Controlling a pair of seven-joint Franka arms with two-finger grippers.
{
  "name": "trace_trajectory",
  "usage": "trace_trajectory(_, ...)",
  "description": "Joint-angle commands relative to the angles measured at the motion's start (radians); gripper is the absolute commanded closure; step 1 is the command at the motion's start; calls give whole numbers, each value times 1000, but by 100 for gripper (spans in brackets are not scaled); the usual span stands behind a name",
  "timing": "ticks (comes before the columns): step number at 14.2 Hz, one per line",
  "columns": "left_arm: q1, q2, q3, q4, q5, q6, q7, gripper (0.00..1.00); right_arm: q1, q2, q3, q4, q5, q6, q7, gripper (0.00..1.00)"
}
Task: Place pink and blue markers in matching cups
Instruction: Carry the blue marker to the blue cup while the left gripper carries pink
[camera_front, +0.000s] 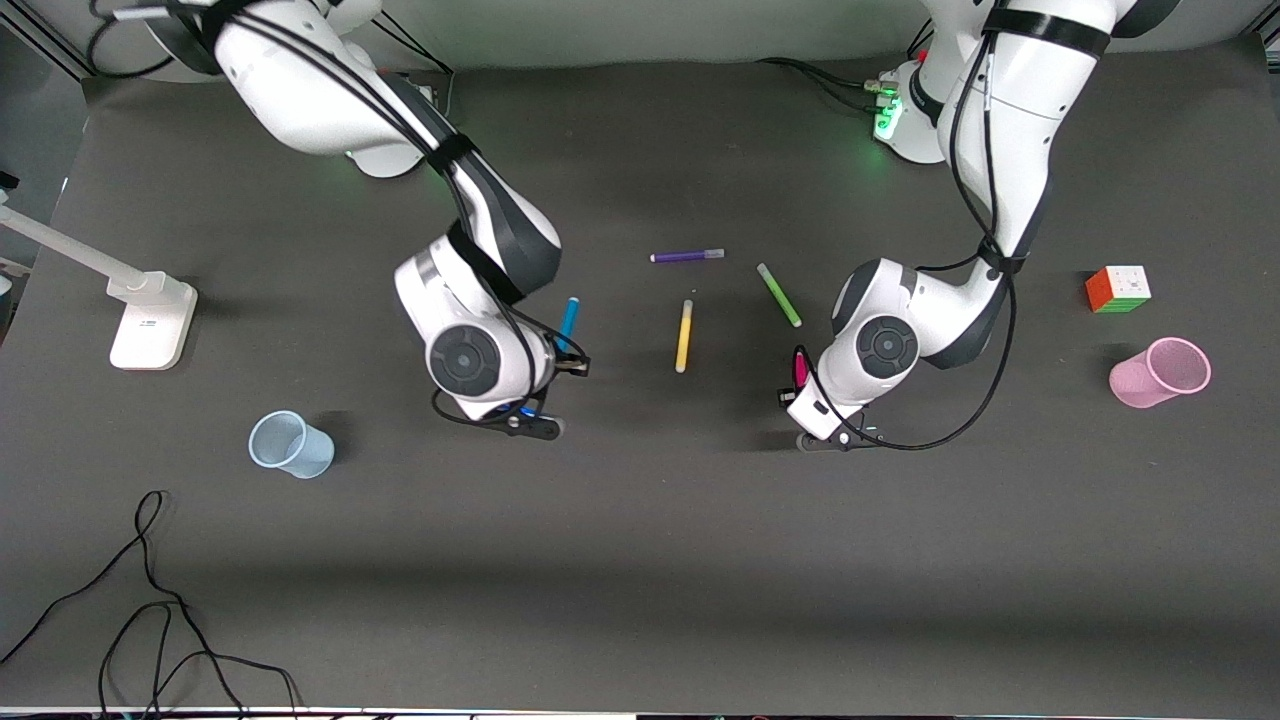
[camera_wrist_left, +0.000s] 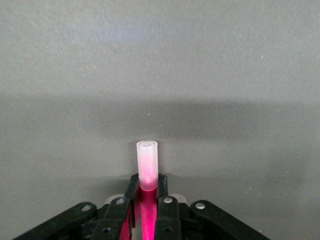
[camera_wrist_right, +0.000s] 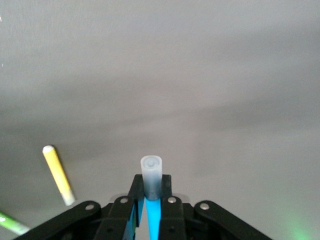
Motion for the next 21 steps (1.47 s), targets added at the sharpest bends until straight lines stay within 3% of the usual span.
trace_trajectory(1,4,-111,35,46,17,-171,-20,100,4,-95,-29,-20,-63,-49,-25,100)
trace_trajectory(5,6,-254,52,224,109,-608,41,100,4,-186,-132,-30,-63,-134,-152,100)
trace_trajectory(8,33,-335,64,321,113,-808,151,100,6,-261,-178,-94,-72,-146,-195,100)
trace_trajectory(11,153,-348,64,430,113,-967,388,100,7,-335,-210,-149,-80,-146,-231,100)
trace_trajectory(15,343,-404,64,441,104,-918,753,100,7,-431,-235,-241,-80,-143,-295,100)
trace_trajectory(18,472,-408,64,429,84,-815,1095,100,7,-452,-265,-254,-165,-120,-388,100)
trace_trajectory(21,587,-414,64,349,-44,-732,1367,100,7,-444,-337,-257,-201,-30,-532,100)
